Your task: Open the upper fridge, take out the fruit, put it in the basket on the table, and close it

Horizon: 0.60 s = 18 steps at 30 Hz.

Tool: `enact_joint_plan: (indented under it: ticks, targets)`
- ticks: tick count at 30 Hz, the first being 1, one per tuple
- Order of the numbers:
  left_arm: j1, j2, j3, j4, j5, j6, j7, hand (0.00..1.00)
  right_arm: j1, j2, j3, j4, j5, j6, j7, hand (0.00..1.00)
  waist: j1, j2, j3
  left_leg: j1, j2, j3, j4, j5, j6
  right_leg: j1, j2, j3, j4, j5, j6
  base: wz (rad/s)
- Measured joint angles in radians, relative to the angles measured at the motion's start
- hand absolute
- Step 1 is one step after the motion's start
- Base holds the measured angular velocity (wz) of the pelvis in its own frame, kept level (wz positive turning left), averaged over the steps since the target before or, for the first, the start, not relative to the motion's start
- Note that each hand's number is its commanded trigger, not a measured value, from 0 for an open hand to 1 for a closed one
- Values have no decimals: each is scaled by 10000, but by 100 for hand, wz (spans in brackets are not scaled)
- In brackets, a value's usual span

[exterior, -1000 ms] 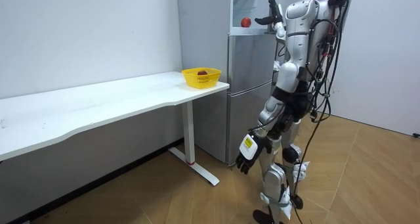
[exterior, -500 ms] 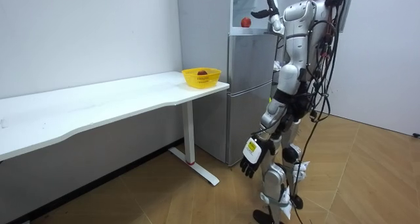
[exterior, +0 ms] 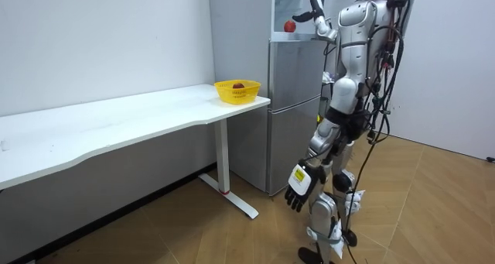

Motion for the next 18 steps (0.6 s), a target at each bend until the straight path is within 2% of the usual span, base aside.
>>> enact_joint_plan:
  ticks: [5,7,8,12,15,18]
  targets:
    - [34,16,78,1,-38,247,-38,0,-81,-7,129,746,846,520,719,0,122,44,-3,-66,0,-17,22,0,-1,-25,-15,-112,-3,4,-7,1]
    - [78,21,238,1,-98,299,-125,0,-293,-6,146,1047,1089,599,916,0,105,83,-4,-105,0,-23,24,0,-1,-28,-15,-121,-6,4,-7,0]
    - [105,26,330,-1,-140,318,-178,0,-404,-7,145,1140,1181,719,1020,0,101,127,-28,-143,0,-26,24,0,-1,-46,-15,-124,-8,4,-7,0]
    - [129,43,405,-26,-212,456,-189,0,-649,-8,163,1298,1367,817,1272,0,88,228,-90,-156,-1,-27,25,0,-1,-67,-16,-132,-10,4,-7,0]
    - [140,63,406,-176,-209,478,-189,0,-842,-60,238,1328,1432,959,1601,0,67,236,-97,-167,-1,-27,32,4,-3,-115,-16,-131,-11,4,-7,0]
    - [115,81,403,-279,-206,477,-189,0,-964,-307,493,1583,1532,956,1887,0,57,211,-100,-170,-4,-26,39,5,-3,-128,-22,-134,-8,4,-7,0]
